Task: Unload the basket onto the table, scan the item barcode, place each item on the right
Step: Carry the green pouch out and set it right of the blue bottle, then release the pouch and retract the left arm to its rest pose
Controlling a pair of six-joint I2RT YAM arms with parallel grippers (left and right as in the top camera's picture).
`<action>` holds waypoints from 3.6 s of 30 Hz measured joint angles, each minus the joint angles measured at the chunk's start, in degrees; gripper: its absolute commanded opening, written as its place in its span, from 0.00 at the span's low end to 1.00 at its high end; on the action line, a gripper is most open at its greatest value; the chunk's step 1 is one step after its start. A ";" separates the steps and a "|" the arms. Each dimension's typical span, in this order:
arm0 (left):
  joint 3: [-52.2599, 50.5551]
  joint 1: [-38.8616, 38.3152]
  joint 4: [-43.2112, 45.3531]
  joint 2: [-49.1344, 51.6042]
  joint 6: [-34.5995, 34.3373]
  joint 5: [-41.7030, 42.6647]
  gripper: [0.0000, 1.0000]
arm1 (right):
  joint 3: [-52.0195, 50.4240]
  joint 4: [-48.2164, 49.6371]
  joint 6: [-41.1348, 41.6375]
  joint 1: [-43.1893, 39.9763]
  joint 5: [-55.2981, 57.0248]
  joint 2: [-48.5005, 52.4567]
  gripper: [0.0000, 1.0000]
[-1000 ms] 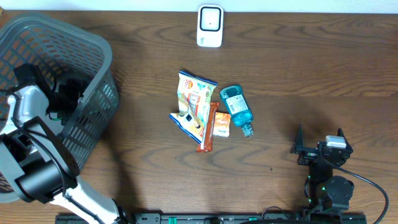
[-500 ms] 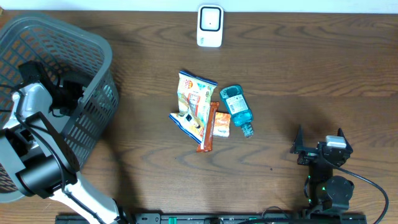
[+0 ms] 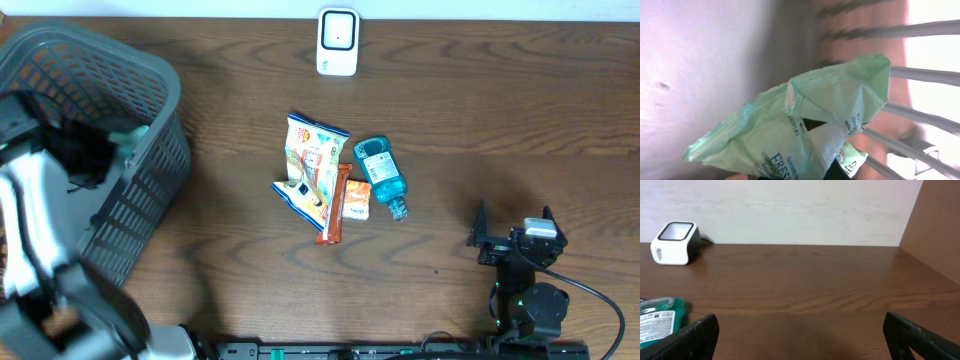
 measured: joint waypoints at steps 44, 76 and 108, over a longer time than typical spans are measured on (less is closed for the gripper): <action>0.39 -74.25 32.44 17.57 -1.75 -11.65 0.07 | 0.00 0.00 0.00 0.00 0.00 0.00 0.99; 0.79 -69.66 13.14 -3.76 14.60 -31.54 1.00 | 0.00 0.02 0.00 0.00 0.00 0.00 0.99; -0.61 -34.03 7.39 -3.17 22.23 -34.42 0.62 | 0.00 0.02 0.00 0.00 0.00 0.00 0.99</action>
